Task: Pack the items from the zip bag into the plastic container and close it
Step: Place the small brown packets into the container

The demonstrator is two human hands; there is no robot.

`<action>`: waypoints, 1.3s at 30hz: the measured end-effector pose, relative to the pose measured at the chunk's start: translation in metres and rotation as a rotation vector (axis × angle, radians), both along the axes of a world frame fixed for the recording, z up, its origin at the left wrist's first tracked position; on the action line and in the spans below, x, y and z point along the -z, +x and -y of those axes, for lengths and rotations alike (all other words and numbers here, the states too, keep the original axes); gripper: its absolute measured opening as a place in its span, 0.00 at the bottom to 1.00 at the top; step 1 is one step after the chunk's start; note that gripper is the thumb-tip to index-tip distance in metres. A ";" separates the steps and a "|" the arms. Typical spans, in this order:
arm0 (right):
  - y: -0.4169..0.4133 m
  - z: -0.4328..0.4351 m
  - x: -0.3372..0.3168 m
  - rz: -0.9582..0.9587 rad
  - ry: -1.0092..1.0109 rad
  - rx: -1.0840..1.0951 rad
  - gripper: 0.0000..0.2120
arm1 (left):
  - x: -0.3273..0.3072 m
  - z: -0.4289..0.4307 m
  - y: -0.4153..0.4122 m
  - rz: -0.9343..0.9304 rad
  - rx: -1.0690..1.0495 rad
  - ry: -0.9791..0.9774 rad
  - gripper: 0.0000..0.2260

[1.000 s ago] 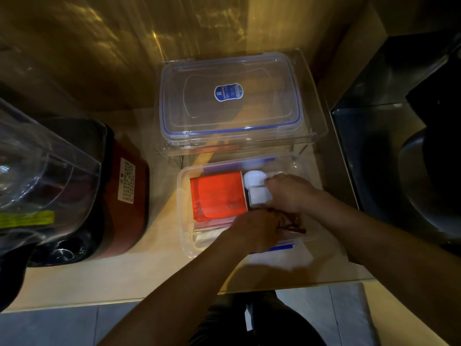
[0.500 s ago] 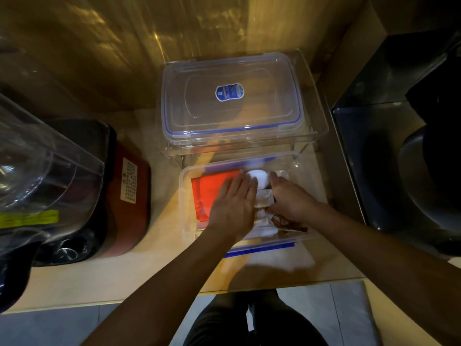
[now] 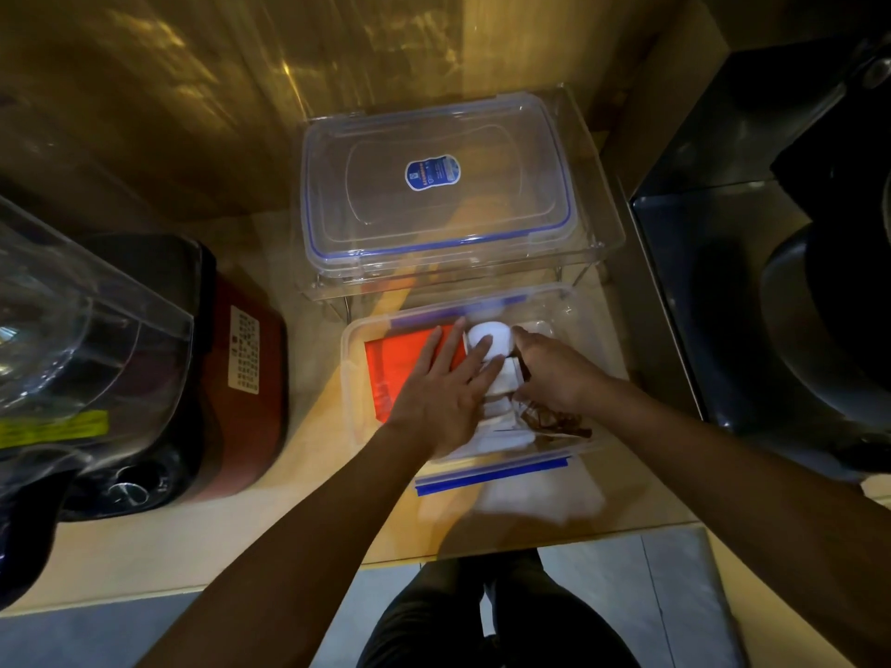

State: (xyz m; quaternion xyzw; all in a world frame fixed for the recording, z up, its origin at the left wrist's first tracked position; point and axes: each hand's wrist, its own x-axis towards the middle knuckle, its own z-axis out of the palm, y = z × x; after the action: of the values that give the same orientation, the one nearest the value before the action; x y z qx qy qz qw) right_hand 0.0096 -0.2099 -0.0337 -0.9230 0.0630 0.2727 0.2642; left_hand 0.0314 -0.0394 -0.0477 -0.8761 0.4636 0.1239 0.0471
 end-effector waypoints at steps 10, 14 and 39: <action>-0.002 -0.002 -0.017 0.032 -0.160 -0.129 0.29 | -0.009 0.001 0.007 -0.049 -0.028 -0.065 0.24; -0.006 0.004 -0.038 0.269 -0.336 -0.431 0.13 | -0.017 0.011 0.001 -0.057 0.038 -0.207 0.19; -0.004 0.015 -0.043 0.096 0.234 0.220 0.12 | -0.045 0.042 0.001 -1.290 -0.780 -0.812 0.15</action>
State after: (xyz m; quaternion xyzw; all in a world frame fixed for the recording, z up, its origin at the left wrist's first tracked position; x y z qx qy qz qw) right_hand 0.0060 -0.2245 0.0092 -0.8854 0.1189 0.2031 0.4009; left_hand 0.0320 -0.0814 -0.0026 -0.6799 0.0738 0.4301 -0.5893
